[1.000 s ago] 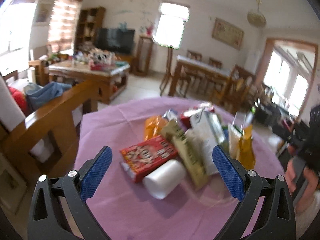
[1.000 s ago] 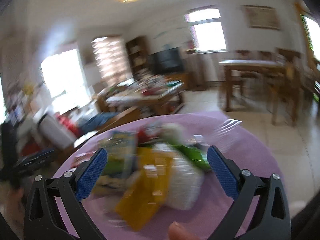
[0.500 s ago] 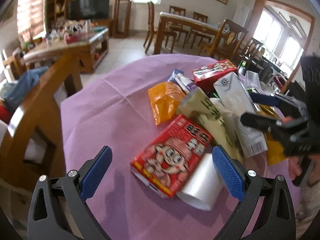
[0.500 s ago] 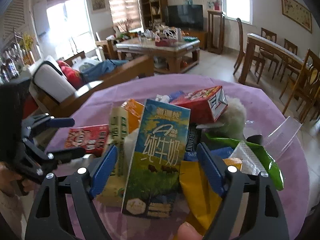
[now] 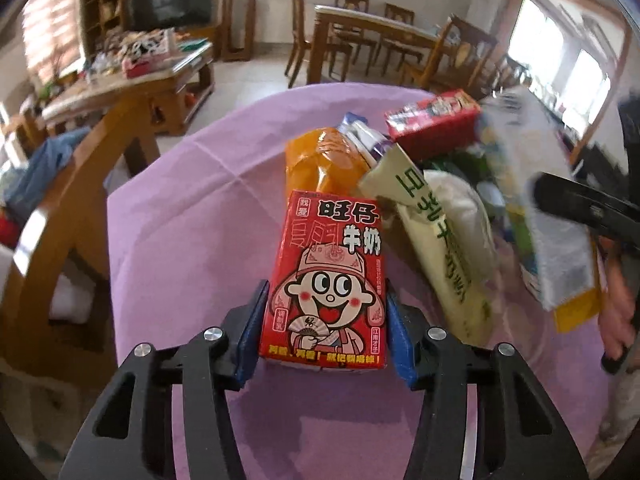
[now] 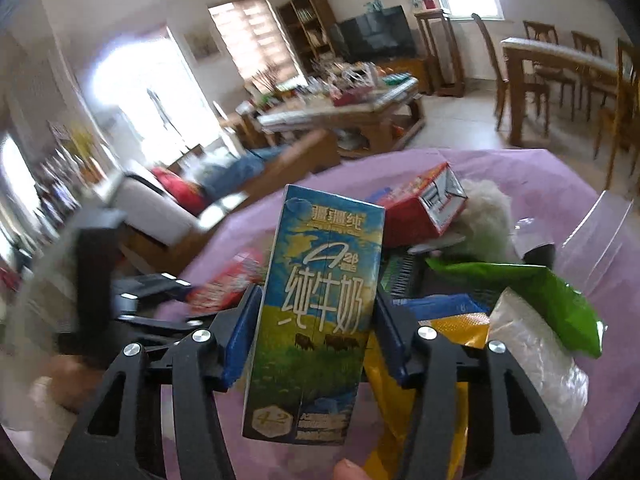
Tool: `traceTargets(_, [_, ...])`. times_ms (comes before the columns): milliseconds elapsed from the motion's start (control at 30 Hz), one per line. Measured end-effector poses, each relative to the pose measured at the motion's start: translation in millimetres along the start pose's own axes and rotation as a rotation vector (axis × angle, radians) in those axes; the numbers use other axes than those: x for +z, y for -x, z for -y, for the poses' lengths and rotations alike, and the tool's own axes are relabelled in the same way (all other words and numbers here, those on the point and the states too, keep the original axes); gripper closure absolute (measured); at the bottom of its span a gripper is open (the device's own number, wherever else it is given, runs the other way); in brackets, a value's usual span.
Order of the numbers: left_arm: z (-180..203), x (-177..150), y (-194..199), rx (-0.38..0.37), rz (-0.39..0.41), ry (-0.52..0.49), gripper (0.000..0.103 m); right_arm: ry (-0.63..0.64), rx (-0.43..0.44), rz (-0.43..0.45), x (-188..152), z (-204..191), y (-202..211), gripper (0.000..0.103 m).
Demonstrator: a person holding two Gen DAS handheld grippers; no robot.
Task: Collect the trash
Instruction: 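Grasp the blue milk carton with the right tool while the left tool grasps the red milk box, then carry both cartons to the black bin and open both tools to drop them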
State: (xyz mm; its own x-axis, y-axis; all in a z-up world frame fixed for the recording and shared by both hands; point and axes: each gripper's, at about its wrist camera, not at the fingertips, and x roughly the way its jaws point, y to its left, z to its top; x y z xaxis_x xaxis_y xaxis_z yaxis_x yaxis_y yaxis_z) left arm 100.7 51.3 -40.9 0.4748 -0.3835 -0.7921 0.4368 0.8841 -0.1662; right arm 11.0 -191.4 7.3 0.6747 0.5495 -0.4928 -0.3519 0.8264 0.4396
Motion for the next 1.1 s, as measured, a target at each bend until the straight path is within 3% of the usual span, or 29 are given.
traceTargets(233, [3,-8,31,-0.019,0.114,0.065,0.051,-0.058,0.167,0.099,5,2,45,0.055])
traceTargets(333, [14,-9,54,0.0,0.184,0.08,0.051,-0.054,0.156,0.124,9,5,57,0.055])
traceTargets(533, [49,-19,114,-0.071,0.317,0.102,0.051,-0.052,0.157,0.195,10,19,90,0.055])
traceTargets(633, [79,-29,136,-0.094,0.359,0.056,0.051,-0.023,0.115,0.233,12,31,116,0.055])
traceTargets(767, [124,-34,141,-0.143,0.351,-0.01,0.051,0.004,0.041,0.274,10,50,151,0.055])
traceTargets(900, [174,-20,128,-0.196,0.333,-0.081,0.051,-0.003,-0.024,0.317,-6,74,192,0.055])
traceTargets(1100, [275,8,85,-0.355,0.296,-0.189,0.051,-0.062,-0.19,0.401,-40,135,256,0.055])
